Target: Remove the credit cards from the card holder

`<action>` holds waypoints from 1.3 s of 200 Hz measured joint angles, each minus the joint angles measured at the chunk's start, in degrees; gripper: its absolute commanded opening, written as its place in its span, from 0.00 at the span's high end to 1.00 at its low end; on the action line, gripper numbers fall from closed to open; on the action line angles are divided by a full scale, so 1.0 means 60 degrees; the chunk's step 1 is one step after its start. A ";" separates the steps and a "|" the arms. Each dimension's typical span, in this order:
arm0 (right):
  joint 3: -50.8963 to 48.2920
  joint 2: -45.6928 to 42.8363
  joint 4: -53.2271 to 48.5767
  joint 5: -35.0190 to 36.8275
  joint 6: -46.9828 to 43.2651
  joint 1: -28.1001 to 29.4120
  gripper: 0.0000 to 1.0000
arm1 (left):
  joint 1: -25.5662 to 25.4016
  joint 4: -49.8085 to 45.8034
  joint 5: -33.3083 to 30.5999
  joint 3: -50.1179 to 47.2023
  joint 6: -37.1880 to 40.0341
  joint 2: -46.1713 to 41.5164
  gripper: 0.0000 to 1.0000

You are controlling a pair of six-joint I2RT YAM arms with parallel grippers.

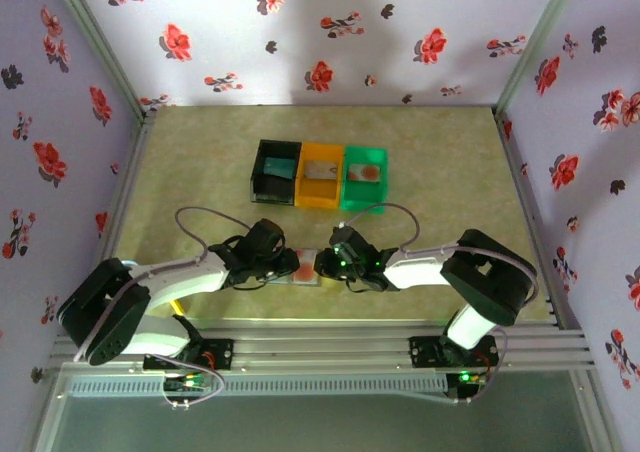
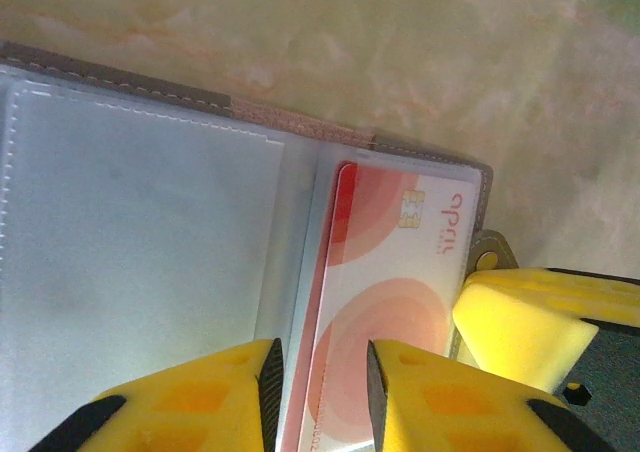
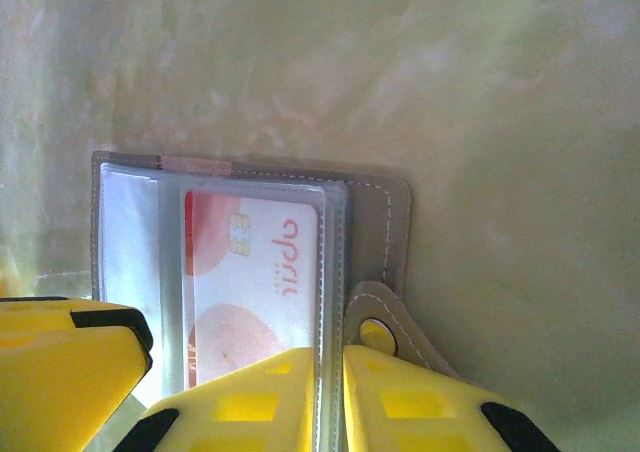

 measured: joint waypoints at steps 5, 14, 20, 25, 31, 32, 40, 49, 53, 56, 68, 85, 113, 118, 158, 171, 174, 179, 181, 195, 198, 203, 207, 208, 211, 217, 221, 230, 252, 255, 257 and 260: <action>0.0000 0.0004 0.0007 0.0004 0.0000 0.0000 0.82 | 0.0000 0.0007 0.0004 0.0000 0.0000 0.0000 0.68; 0.0000 0.0004 0.0007 0.0000 0.0000 0.0000 0.82 | 0.0000 0.0033 0.0004 0.0000 -0.0004 0.0011 0.68; 0.0000 0.0004 0.0011 0.0000 0.0000 0.0000 0.82 | 0.0000 0.0080 0.0007 0.0000 -0.0004 0.0040 0.68; 0.0000 0.0004 0.0011 0.0000 0.0000 0.0000 0.82 | 0.0000 0.0120 0.0007 0.0000 -0.0007 0.0066 0.68; 0.0000 0.0004 0.0011 -0.0004 0.0000 0.0000 0.82 | -0.0004 0.0164 0.0007 0.0000 -0.0011 0.0098 0.68; 0.0000 0.0004 0.0011 0.0000 0.0000 0.0000 0.82 | 0.0000 0.0178 0.0011 0.0000 -0.0011 0.0109 0.68; 0.0000 0.0007 0.0015 -0.0004 0.0000 0.0000 0.82 | -0.0004 0.0237 0.0011 0.0000 -0.0029 0.0168 0.68; 0.0000 0.0011 0.0022 -0.0004 0.0000 0.0000 0.82 | -0.0004 0.0313 0.0015 0.0000 -0.0047 0.0244 0.68; 0.0000 0.0015 0.0025 -0.0004 0.0000 0.0000 0.82 | -0.0004 0.0361 0.0018 0.0000 -0.0069 0.0284 0.68; 0.0000 0.0015 0.0029 -0.0007 0.0000 0.0000 0.82 | -0.0004 0.0382 0.0025 0.0000 -0.0073 0.0302 0.68; 0.0000 0.0018 0.0033 -0.0018 0.0000 0.0000 0.82 | -0.0004 0.0506 0.0080 0.0000 -0.0084 0.0393 0.68; 0.0000 0.0022 0.0036 -0.0022 0.0000 0.0000 0.82 | -0.0022 0.0637 0.0095 0.0000 -0.0120 0.0499 0.68; 0.0000 0.0029 0.0044 -0.0025 0.0000 0.0000 0.83 | -0.0066 0.0798 0.0153 0.0000 -0.0164 0.0645 0.68; 0.0000 0.0036 0.0047 -0.0025 0.0004 0.0000 0.84 | -0.0066 0.0816 0.0157 0.0000 -0.0182 0.0663 0.68; 0.0000 0.0113 0.0215 -0.0036 0.0033 -0.0007 0.84 | -0.0073 0.0860 0.0153 -0.0004 -0.0229 0.0685 0.68; 0.0000 0.0127 0.0237 -0.0073 0.0036 -0.0022 0.84 | -0.0073 0.0860 0.0153 -0.0004 -0.0229 0.0692 0.68; 0.0000 0.0127 0.0244 -0.0073 0.0036 -0.0022 0.85 | -0.0073 0.0860 0.0153 -0.0004 -0.0229 0.0699 0.68; 0.0000 0.0131 0.0248 -0.0073 0.0036 -0.0022 0.84 | -0.0073 0.0863 0.0153 -0.0004 -0.0229 0.0710 0.68; -0.0004 0.0131 0.0248 -0.0073 0.0036 -0.0022 0.84 | -0.0073 0.0867 0.0153 -0.0004 -0.0229 0.0714 0.68; -0.0004 0.0135 0.0251 -0.0073 0.0036 -0.0022 0.85 | -0.0073 0.0871 0.0153 -0.0004 -0.0233 0.0736 0.68; -0.0004 0.0138 0.0251 -0.0073 0.0036 -0.0022 0.85 | -0.0073 0.0874 0.0153 -0.0004 -0.0240 0.0736 0.68; -0.0004 0.0138 0.0251 -0.0073 0.0036 -0.0022 0.85 | -0.0073 0.0874 0.0153 -0.0004 -0.0251 0.0739 0.68; -0.0004 0.0138 0.0255 -0.0073 0.0040 -0.0022 0.85 | -0.0073 0.0874 0.0153 -0.0004 -0.0255 0.0739 0.68; 0.0000 0.0138 0.0255 -0.0073 0.0040 -0.0022 0.85 | -0.0073 0.0878 0.0153 -0.0007 -0.0255 0.0739 0.68; 0.0000 0.0138 0.0255 -0.0073 0.0040 -0.0022 0.85 | -0.0073 0.0885 0.0153 -0.0011 -0.0255 0.0739 0.68; -0.0004 0.0146 0.0259 -0.0073 0.0040 -0.0022 0.85 | -0.0073 0.0907 0.0153 -0.0022 -0.0259 0.0739 0.68; -0.0004 0.0149 0.0262 -0.0073 0.0044 -0.0022 0.85 | -0.0073 0.0914 0.0153 -0.0025 -0.0259 0.0739 0.68; -0.0004 0.0157 0.0273 -0.0084 0.0066 -0.0029 0.85 | -0.0073 0.0947 0.0153 -0.0044 -0.0262 0.0739 0.68; -0.0004 0.0182 0.0317 -0.0120 0.0080 -0.0036 0.86 | -0.0073 0.1053 0.0149 -0.0106 -0.0295 0.0725 0.68; -0.0004 0.0193 0.0328 -0.0120 0.0084 -0.0036 0.86 | -0.0073 0.1089 0.0149 -0.0127 -0.0299 0.0714 0.68; 0.0000 0.0200 0.0342 -0.0120 0.0091 -0.0036 0.86 | -0.0073 0.1096 0.0149 -0.0135 -0.0299 0.0714 0.68; -0.0004 0.0215 0.0375 -0.0120 0.0091 -0.0036 0.86 | -0.0073 0.1133 0.0146 -0.0160 -0.0302 0.0696 0.68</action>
